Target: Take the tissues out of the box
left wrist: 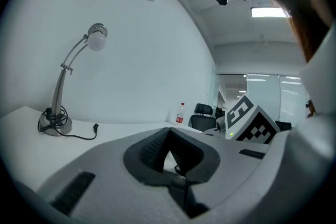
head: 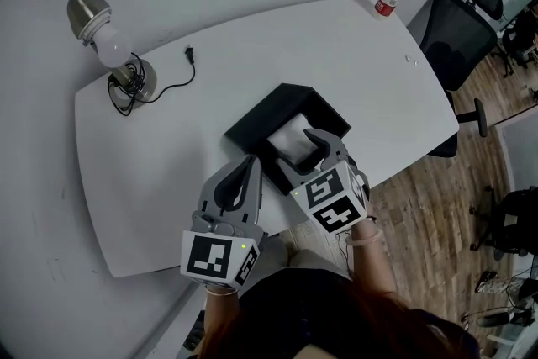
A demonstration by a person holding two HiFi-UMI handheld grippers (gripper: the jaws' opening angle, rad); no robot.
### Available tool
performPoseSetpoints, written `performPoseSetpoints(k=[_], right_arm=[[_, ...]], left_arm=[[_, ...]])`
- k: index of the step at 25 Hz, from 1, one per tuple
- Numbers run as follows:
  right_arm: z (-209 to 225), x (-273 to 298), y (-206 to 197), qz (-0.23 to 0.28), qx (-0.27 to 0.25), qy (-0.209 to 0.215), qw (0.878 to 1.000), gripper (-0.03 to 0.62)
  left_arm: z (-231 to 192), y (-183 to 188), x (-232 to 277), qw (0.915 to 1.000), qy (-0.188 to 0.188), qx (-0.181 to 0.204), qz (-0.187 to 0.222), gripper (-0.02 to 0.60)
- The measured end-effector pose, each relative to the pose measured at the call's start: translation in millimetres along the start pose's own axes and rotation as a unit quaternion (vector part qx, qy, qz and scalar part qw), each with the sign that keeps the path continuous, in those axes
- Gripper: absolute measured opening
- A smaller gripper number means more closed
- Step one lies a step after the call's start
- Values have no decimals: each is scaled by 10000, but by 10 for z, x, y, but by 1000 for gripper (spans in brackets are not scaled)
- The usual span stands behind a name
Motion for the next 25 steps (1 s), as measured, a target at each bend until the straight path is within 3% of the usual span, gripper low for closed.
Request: performPoseSetpoints(k=[14,25], right_arm=[[14,291,-44,-1224,-53,92,9924,281],[-5,399,-79,-1903,-381,-99,9809,281]], left_arm=[[-148,-52,79,9999,21,-121,-80,25],[-204,-58,78,9998,85,-164,-75,25]])
Point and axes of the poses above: the fingertips, and each gripper's own axes: x forward along the fingers, z to its right, y out of its top, the point moved 9 cm from there along -x, backward along the fingers, and after that the axes turned 13 degrees about z, right-handed, at the moved point
